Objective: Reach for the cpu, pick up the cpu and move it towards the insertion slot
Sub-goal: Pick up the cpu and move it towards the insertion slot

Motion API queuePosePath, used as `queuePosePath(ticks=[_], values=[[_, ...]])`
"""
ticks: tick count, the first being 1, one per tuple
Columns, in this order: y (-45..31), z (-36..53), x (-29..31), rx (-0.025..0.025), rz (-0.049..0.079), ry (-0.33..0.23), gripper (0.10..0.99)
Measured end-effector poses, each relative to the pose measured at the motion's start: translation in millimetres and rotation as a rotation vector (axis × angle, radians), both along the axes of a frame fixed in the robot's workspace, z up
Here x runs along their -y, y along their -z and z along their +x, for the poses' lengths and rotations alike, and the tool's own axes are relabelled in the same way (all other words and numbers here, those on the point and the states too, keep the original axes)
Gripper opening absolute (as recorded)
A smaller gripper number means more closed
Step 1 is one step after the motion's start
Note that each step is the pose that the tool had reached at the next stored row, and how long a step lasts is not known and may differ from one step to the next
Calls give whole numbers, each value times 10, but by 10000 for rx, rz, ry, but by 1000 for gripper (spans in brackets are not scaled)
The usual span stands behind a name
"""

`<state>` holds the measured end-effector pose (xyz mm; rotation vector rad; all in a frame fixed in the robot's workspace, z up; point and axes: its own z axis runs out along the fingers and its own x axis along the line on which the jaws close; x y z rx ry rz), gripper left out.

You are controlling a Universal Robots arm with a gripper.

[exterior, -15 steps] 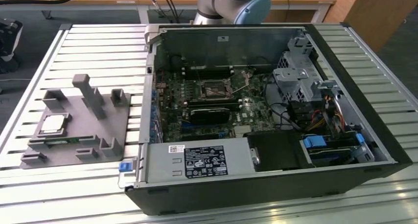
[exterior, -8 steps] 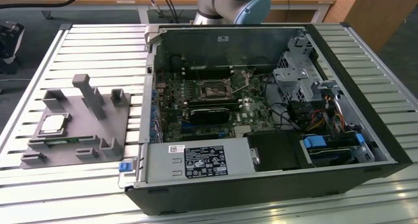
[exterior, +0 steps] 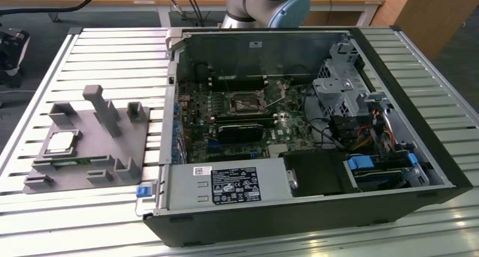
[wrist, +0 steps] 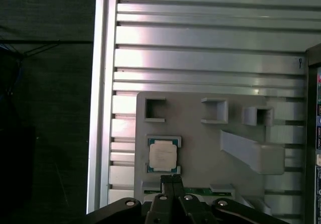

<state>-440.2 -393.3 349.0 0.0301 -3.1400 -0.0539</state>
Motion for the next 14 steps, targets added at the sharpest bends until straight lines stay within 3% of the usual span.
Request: queuePosePath(ticks=[14], values=[[74, -9, 0, 1, 0, 0, 106]])
